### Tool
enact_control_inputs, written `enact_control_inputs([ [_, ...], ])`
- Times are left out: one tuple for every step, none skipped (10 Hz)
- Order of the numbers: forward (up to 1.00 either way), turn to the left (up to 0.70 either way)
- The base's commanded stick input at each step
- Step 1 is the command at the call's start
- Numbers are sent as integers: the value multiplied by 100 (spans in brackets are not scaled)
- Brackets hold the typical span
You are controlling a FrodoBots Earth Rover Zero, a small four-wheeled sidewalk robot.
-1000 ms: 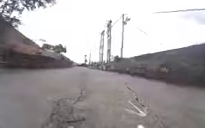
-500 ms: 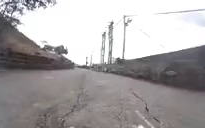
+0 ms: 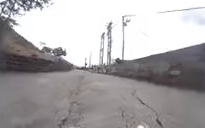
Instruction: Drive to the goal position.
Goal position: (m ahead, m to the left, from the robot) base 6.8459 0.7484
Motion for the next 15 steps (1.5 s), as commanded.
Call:
enact_control_inputs([
  [70,0],
  [70,0],
  [70,0],
  [70,0],
  [70,0],
  [70,0],
  [70,0],
  [70,0],
  [70,0],
  [70,0],
  [70,0],
  [70,0],
  [70,0],
  [70,0],
  [70,0],
])
